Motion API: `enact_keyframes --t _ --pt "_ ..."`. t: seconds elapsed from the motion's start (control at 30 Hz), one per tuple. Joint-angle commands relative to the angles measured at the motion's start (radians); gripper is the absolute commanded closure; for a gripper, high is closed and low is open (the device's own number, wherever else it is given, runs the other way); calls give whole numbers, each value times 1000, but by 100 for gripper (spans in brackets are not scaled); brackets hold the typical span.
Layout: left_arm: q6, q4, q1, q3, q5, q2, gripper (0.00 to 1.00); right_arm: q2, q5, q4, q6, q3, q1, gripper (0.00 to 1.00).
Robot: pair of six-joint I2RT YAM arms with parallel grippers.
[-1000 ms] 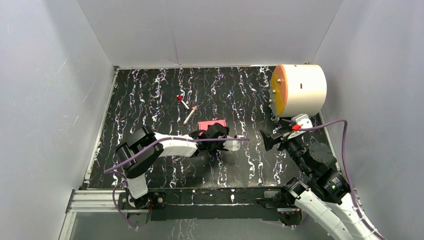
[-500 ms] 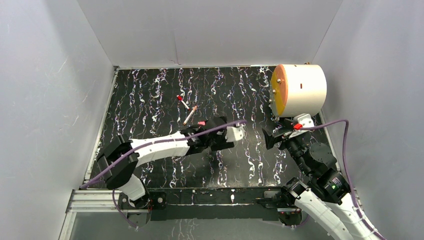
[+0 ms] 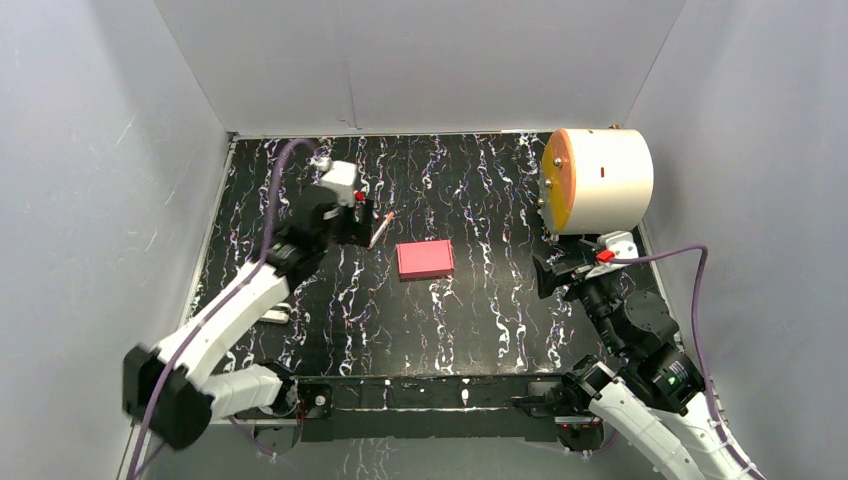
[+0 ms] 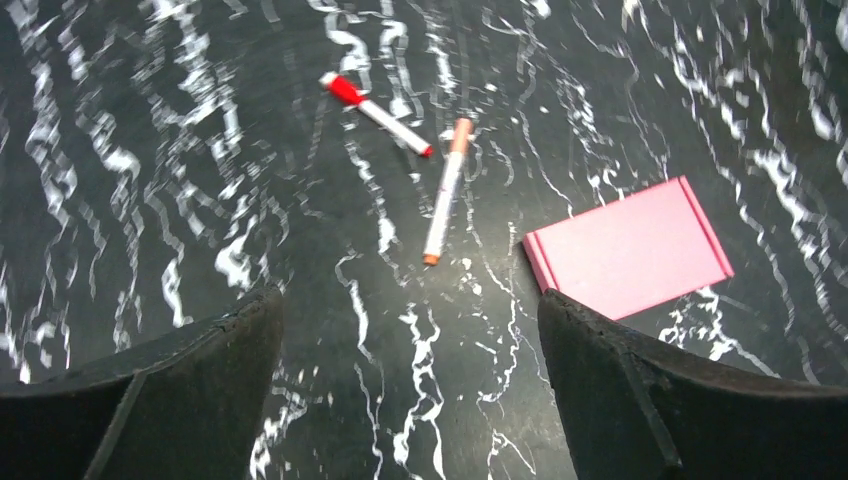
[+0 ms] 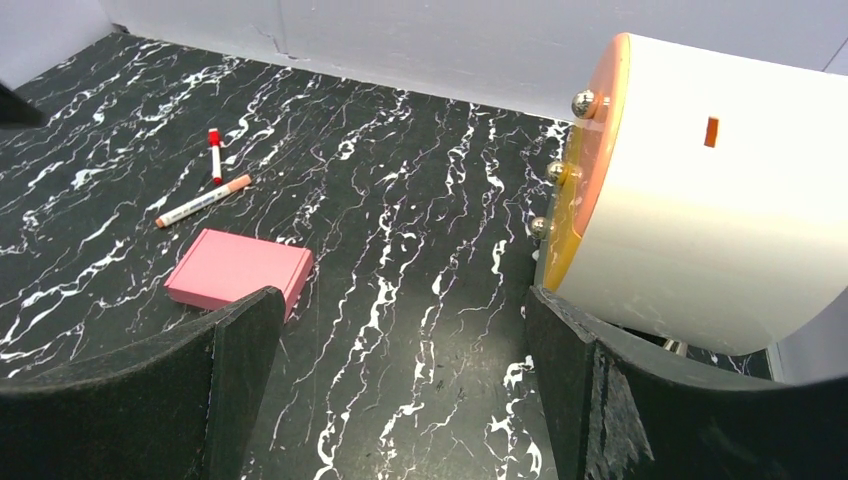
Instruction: Fold the paper box
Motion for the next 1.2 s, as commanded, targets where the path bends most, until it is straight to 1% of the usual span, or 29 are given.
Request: enact_keyframes --t 0.0,0.07,0.17,0.27,0.33,0.43,0.53,0.6,0.7,0.93,1.17 --pt "-217 -59 108 -128 10 -256 4 -29 52 34 5 -10 -1 1" --pt "-255 -93 144 -177 4 -359 4 -41 78 34 15 -14 -1 1" --pt "-337 -174 150 -230 -63 -503 4 -60 114 32 42 -17 -1 1" --pt "-365 -219 151 -294 -97 -665 5 -85 136 27 51 -20 -1 1" --pt "-363 -230 151 -322 -115 -780 5 -97 154 27 60 -21 -1 1" --pt "-320 -233 151 -333 -118 -944 5 -112 174 22 72 -20 -2 2" --pt "-264 -170 151 -379 -90 -1050 6 -114 184 19 78 -19 -1 1" --pt "-235 -125 151 -402 -57 -1088 6 -110 188 16 81 -17 -2 1" --pt "-248 -104 151 -395 -44 -1097 5 -102 194 10 82 -12 -1 1" --pt "-287 -110 152 -382 -100 -1116 5 -92 204 9 87 -12 -1 1" --pt "-282 -100 152 -391 -105 -1154 5 -87 209 8 91 -11 -2 2"
